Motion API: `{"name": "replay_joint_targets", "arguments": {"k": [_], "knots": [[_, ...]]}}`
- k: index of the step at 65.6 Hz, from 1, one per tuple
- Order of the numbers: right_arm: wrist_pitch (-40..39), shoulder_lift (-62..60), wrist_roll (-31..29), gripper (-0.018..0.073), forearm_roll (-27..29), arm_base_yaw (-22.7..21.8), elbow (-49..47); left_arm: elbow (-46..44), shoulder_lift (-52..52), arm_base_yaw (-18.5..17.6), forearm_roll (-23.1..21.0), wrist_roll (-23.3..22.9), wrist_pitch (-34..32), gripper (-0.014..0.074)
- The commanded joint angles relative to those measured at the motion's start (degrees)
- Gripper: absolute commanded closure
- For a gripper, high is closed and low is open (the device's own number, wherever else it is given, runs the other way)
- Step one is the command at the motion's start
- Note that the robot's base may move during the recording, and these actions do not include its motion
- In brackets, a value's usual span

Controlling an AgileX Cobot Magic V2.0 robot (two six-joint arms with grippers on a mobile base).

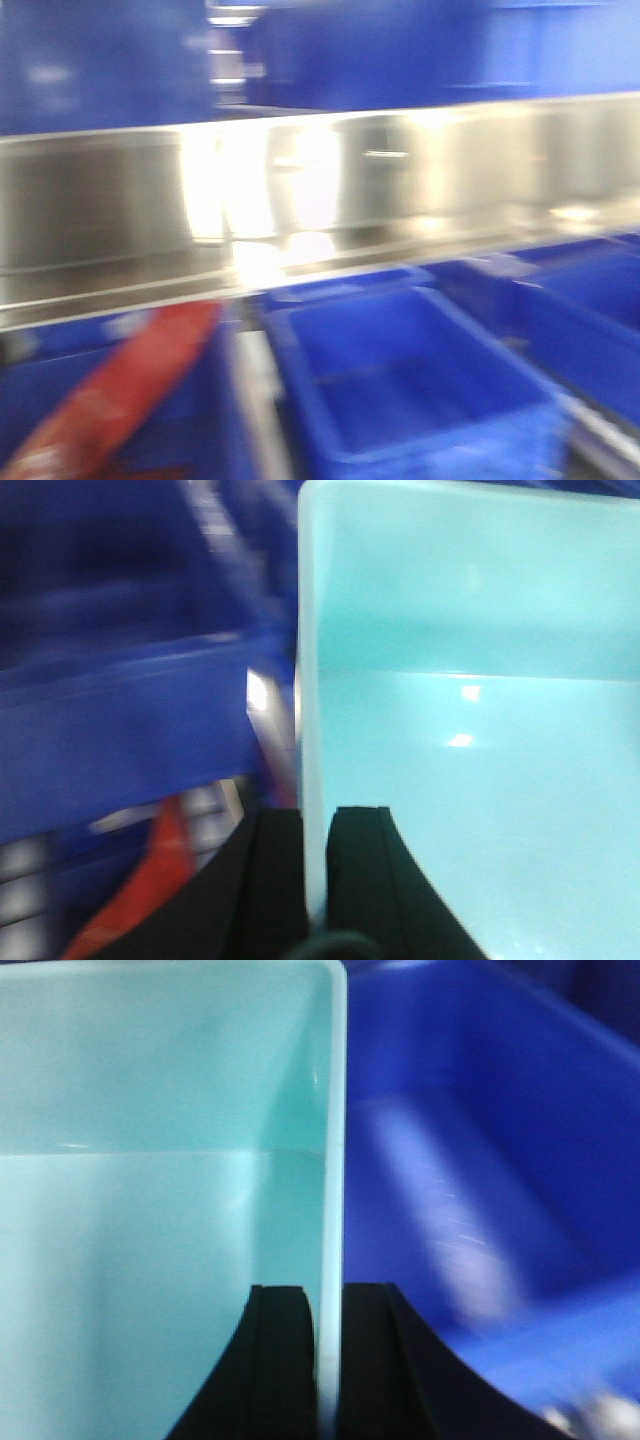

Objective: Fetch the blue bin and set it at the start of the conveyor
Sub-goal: 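Hold the bin with both grippers while the base turns away from the rack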

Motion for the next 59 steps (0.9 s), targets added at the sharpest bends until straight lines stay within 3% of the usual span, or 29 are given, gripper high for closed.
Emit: {"name": "replay_joint_targets", "arguments": {"k": [1, 59], "knots": [[-1.38, -1.06, -0.48, 0.0717, -3.49, -0.60, -0.66, -0.68, -0.86, 0.02, 3.00, 0.53, -0.65, 0.0707], [-1.38, -1.06, -0.48, 0.0717, -3.49, -0.60, -0.66, -0.68, -0.86, 0.02, 3.89, 0.53, -0.65, 0.0707]]}}
